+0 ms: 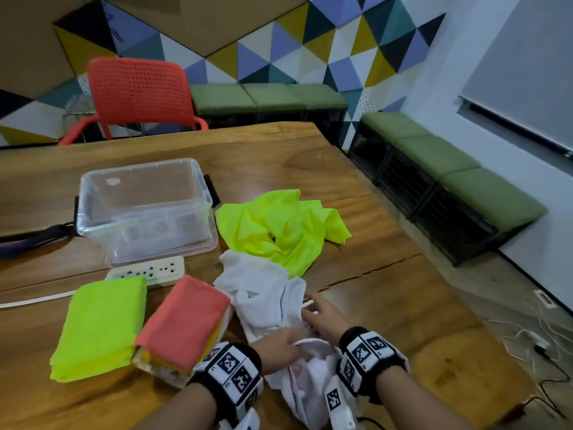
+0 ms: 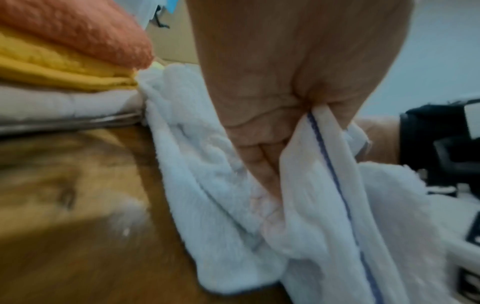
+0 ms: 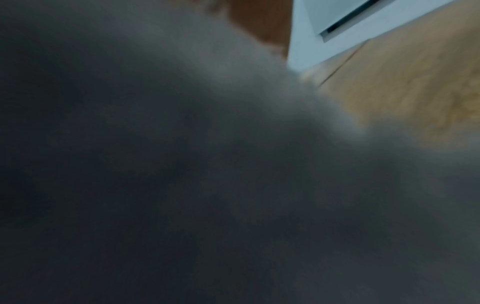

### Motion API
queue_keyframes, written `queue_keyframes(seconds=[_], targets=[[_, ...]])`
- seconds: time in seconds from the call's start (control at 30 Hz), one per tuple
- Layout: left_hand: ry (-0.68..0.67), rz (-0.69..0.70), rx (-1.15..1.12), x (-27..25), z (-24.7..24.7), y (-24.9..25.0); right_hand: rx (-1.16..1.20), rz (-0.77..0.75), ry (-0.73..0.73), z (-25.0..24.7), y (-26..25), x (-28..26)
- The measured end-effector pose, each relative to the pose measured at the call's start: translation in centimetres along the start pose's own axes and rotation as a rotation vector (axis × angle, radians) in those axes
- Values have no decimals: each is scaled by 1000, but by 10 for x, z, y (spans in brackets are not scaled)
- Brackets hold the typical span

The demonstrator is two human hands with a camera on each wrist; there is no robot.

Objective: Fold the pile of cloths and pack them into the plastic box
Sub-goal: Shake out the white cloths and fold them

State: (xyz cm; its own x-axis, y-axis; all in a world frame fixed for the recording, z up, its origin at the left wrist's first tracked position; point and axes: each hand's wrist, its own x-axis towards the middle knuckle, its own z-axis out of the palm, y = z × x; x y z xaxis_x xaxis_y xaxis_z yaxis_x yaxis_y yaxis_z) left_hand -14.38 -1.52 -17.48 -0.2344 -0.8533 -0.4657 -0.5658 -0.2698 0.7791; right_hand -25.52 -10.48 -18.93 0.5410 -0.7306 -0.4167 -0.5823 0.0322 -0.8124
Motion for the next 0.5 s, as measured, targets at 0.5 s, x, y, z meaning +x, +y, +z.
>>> queue_keyframes(seconds=[0.5], targets=[[675,-171,891,-62,-45,-87,-75,74,323,-10,-12,-5]])
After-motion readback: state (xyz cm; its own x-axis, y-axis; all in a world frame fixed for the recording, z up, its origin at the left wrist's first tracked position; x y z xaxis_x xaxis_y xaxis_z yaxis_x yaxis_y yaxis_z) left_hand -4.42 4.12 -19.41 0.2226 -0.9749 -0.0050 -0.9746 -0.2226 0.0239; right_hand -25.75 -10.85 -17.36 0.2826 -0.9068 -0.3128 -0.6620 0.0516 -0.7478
